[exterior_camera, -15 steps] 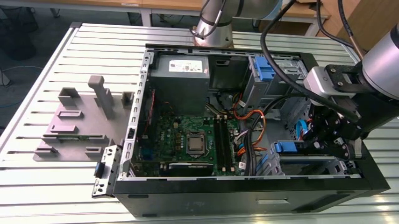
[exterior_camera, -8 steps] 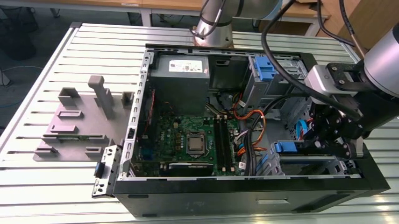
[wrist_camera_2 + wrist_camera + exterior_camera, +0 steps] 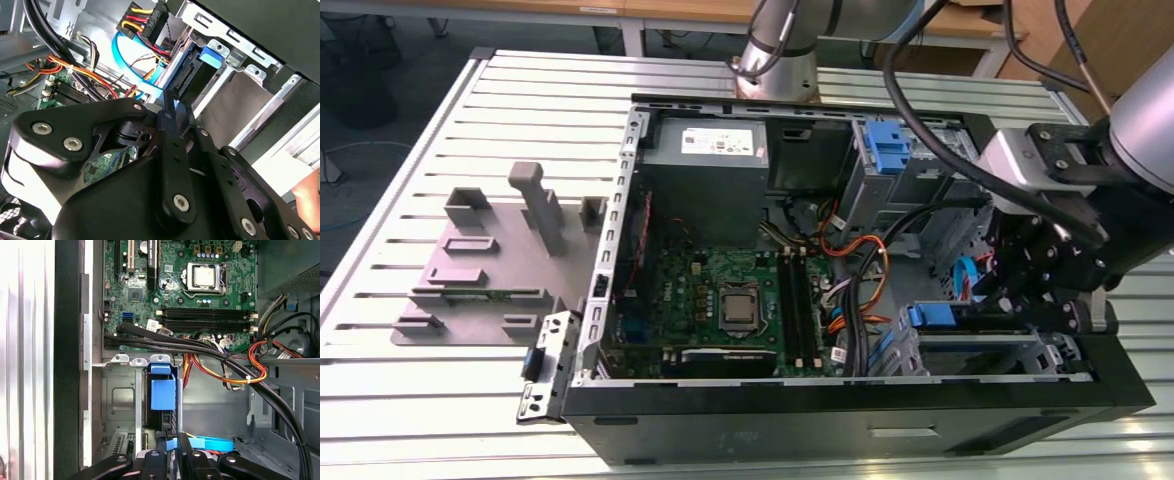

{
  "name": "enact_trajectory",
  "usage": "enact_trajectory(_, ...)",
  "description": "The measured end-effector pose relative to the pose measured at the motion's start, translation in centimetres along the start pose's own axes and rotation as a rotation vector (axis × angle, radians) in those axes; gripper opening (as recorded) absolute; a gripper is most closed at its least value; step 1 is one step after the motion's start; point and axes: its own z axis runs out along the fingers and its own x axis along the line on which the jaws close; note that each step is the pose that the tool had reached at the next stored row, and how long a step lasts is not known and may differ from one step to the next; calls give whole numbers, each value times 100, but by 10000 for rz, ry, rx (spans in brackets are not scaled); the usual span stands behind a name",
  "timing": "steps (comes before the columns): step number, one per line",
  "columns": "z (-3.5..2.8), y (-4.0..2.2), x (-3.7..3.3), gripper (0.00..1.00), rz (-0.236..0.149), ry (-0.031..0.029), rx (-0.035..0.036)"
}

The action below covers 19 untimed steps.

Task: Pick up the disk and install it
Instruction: 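Insert the first disk wire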

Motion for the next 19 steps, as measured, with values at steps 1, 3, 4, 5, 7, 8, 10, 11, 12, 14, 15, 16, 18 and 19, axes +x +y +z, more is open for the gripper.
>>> enact_trajectory(1,-14,0,-1,23,0,1,0)
enact_trajectory(3,-31,0,-2,23,0,0,0)
enact_trajectory(4,-33,0,-2,23,0,-2,0)
enact_trajectory(5,-32,0,-3,23,0,-3,0)
enact_trajectory(7,-35,0,-3,23,0,0,0)
enact_trajectory(8,-36,0,-3,23,0,1,0)
enact_trajectory(10,-37,-6,-3,23,-1,2,0)
enact_trajectory(11,-37,-10,-3,23,-1,3,0)
enact_trajectory(12,-36,-15,-3,23,0,2,0)
enact_trajectory(14,-36,-30,-3,23,-1,1,0)
enact_trajectory(15,-36,-40,-3,23,0,1,0)
enact_trajectory(16,-36,-52,-4,23,0,1,0)
enact_trajectory(18,-36,-77,-4,23,0,1,-1)
enact_trajectory(19,-36,-89,-5,23,0,1,-1)
